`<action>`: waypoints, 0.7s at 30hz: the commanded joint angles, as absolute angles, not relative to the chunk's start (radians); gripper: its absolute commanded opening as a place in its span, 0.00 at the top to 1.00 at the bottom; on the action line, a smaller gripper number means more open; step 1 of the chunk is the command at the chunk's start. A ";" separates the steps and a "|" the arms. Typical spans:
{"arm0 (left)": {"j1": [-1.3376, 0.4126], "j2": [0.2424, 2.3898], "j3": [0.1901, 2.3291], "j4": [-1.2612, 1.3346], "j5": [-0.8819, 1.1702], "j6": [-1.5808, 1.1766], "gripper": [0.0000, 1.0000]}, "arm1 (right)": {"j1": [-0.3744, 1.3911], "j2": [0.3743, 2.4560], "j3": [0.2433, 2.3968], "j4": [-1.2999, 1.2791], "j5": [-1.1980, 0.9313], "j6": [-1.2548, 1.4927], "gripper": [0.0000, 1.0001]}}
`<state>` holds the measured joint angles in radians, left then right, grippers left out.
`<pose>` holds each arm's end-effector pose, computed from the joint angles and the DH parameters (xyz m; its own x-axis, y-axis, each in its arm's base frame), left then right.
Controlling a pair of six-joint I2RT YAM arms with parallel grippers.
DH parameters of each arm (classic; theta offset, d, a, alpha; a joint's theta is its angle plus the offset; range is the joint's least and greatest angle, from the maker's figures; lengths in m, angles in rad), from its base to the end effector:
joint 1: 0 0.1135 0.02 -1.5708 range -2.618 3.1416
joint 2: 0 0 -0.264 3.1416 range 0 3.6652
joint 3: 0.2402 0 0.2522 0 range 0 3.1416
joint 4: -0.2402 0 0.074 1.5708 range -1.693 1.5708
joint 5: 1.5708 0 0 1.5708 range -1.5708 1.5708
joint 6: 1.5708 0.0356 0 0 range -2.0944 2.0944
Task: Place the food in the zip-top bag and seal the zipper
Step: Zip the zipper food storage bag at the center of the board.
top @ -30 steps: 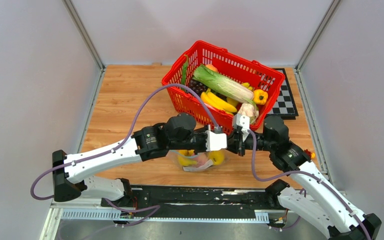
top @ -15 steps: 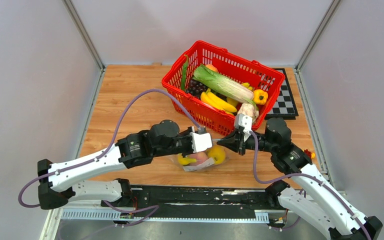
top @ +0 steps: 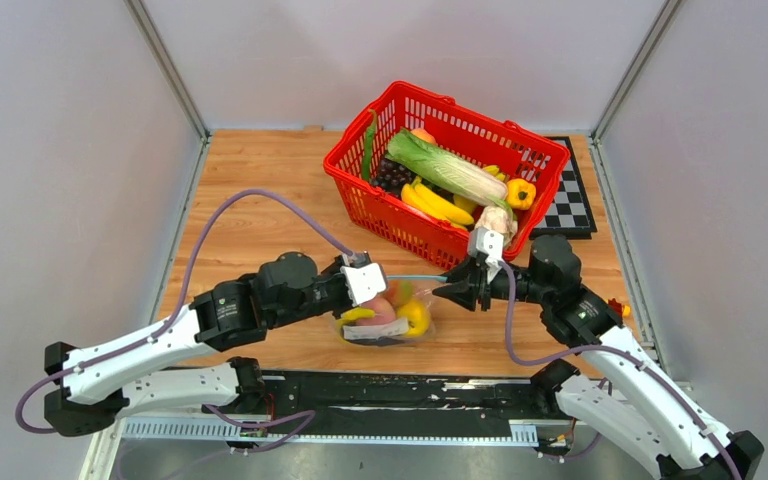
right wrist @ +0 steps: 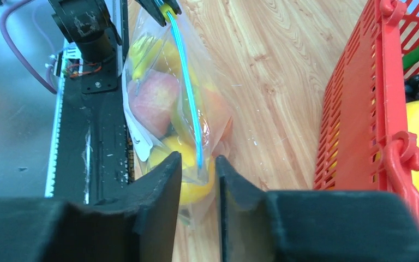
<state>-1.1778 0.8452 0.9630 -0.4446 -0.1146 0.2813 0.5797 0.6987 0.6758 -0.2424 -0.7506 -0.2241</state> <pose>0.0745 -0.1690 0.3643 0.1252 0.4183 -0.8997 0.8759 0.3793 0.2982 0.1211 0.1083 0.3115 -0.0025 -0.1959 -0.9806 -0.9762 0.2131 -0.0401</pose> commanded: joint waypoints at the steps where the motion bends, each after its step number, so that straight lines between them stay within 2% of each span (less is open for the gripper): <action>1: -1.172 0.883 1.009 -0.440 -0.105 0.271 1.00 | 0.573 0.733 0.728 -0.223 -0.803 -0.207 0.61; 3: -1.172 0.905 1.022 -0.455 -0.101 0.277 1.00 | 0.573 0.753 0.771 -0.264 -0.804 -0.225 0.46; 4: -1.173 0.911 1.024 -0.455 -0.102 0.278 1.00 | 0.572 0.766 0.790 -0.287 -0.799 -0.240 0.35; 6: -1.172 0.916 1.021 -0.445 -0.098 0.278 1.00 | 0.574 0.795 0.834 -0.339 -0.784 -0.278 0.27; 11: -1.172 0.914 1.001 -0.401 -0.076 0.274 1.00 | 0.583 0.891 0.951 -0.438 -0.821 -0.366 0.26; 21: -1.172 0.894 0.984 -0.381 -0.060 0.260 1.00 | 0.713 1.076 1.057 -0.490 -0.854 -0.496 0.39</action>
